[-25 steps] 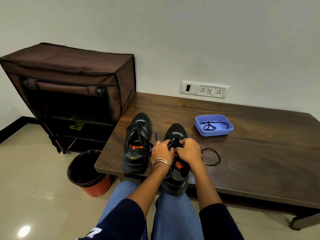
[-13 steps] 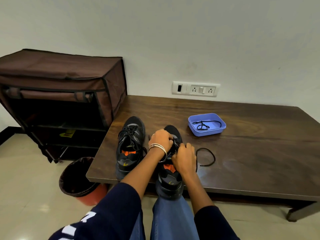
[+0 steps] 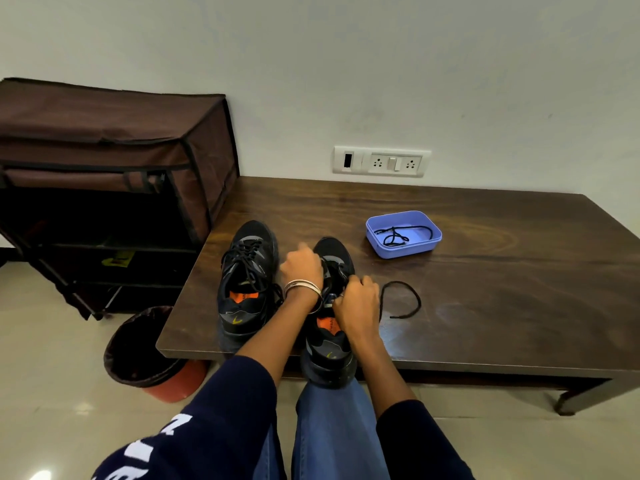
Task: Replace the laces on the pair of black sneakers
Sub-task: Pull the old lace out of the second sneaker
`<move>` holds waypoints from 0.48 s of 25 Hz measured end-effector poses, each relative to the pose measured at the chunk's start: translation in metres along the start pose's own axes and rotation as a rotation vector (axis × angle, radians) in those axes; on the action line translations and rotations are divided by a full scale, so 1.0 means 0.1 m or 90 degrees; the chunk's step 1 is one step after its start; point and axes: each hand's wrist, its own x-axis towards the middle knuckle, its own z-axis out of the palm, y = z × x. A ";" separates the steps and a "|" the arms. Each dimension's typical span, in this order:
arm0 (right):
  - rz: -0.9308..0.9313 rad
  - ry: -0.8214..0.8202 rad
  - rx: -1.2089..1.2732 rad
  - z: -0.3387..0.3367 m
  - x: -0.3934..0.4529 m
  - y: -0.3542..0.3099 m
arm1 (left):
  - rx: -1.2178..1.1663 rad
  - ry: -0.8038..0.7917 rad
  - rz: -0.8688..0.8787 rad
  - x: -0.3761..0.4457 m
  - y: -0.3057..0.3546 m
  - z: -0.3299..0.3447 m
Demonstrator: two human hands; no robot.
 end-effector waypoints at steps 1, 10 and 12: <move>-0.002 -0.006 -0.008 0.00 -0.01 0.00 | -0.119 0.008 -0.113 0.07 -0.08 0.05; 0.023 -0.032 -0.031 -0.02 0.00 -0.03 | 0.147 -0.068 0.326 0.03 0.01 -0.27; 0.023 -0.029 -0.036 -0.03 0.00 -0.03 | 0.232 -0.166 0.325 0.03 0.07 -0.22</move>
